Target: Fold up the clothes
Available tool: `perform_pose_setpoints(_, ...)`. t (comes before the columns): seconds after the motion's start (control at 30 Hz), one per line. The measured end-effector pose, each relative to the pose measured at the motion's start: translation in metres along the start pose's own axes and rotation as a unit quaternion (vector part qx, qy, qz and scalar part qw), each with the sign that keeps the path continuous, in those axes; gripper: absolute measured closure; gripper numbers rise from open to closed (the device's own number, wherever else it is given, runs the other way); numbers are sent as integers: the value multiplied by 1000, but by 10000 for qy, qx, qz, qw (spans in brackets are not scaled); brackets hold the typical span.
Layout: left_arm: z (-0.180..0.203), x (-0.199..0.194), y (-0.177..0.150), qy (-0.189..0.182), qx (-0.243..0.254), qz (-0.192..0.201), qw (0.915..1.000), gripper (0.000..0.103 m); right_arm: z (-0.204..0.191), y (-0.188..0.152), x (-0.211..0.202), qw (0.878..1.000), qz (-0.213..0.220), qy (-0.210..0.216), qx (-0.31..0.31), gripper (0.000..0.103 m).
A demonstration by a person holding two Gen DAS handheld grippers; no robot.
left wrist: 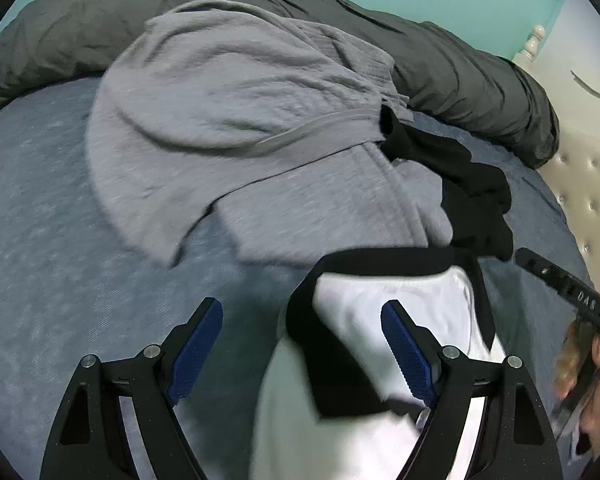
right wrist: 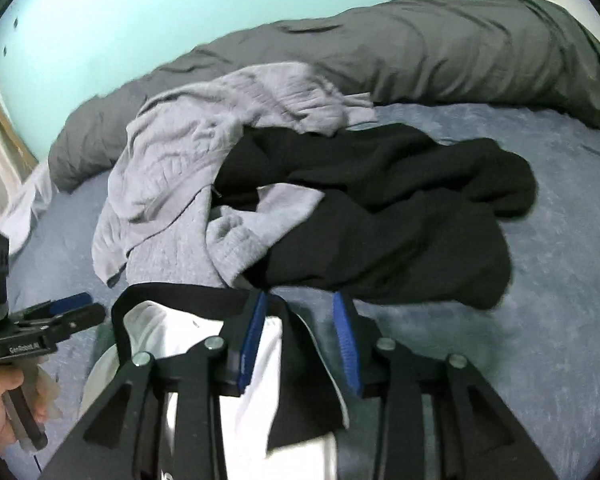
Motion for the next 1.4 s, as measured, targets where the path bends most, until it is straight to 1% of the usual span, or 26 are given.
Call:
perform_pose_setpoints(0.1,-18,-14,-24,121,43,-119,9998,18,17,-24,-19,9998,-38,62,185,65)
perform_pose_setpoints(0.23,-29,-38,-70,50,78,-257,9996,19,39,-55,-45,9989,-90,145,433,65)
perform_pose_setpoints(0.33,-31,-57,-108,42,177,-343,9992,19,42,-85,-60,9982,-208,206,527,65)
perform_pose_setpoints(0.5,-33,-80,-164,-37,179,-539,9984,25,42,-136,-81,9965,-438,307,645,65)
perform_pose_setpoints(0.57,-35,-84,-184,-66,110,-617,9980,33,41,-157,-90,9956,-530,347,693,65)
perform_pose_setpoints(0.63,-38,-84,-198,-113,15,-684,9976,37,41,-178,-99,9946,-622,387,740,65)
perform_pose_setpoints(0.77,-40,-81,-220,-172,-107,-780,9967,48,40,-217,-115,9922,-800,469,830,65)
perform_pose_setpoints(0.83,-41,-79,-231,-201,-165,-826,9962,49,39,-226,-113,9912,-864,515,858,65)
perform_pose_setpoints(0.93,-40,-76,-242,-336,-263,-892,9951,55,37,-239,-111,9896,-959,585,900,65)
perform_pose_setpoints(1.0,-41,-75,-245,-416,-380,-875,9946,59,35,-248,-110,9884,-1023,631,927,65)
perform_pose_setpoints(1.07,-42,-74,-247,-498,-476,-859,9939,68,33,-256,-108,9871,-1084,683,964,65)
perform_pose_setpoints(1.1,-42,-73,-247,-543,-503,-854,9936,69,32,-259,-106,9863,-1108,721,984,65)
perform_pose_setpoints(1.23,-36,-72,-249,-653,-468,-842,9932,78,24,-269,-100,9844,-1192,875,949,65)
perform_pose_setpoints(1.27,-34,-71,-249,-685,-459,-837,9931,82,21,-271,-98,9842,-1213,905,921,65)
perform_pose_setpoints(1.33,-30,-70,-249,-721,-425,-831,9930,85,18,-274,-94,9837,-1234,967,880,68)
perform_pose_setpoints(1.37,-28,-69,-249,-711,-391,-831,9932,88,16,-275,-92,9837,-1228,998,851,78)
perform_pose_setpoints(1.4,-27,-68,-249,-700,-358,-831,9934,91,14,-274,-92,9848,-1198,981,784,82)
Point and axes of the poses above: each gripper's, at about its wrist camera, not at the fingertips, and x roughly the way its jaws point, z to its right, y to its top, the point moved 8 cm from there along x, roughly the way its jaws point, and after that the axes turned 8 degrees about -z, right-handed, at the moved point
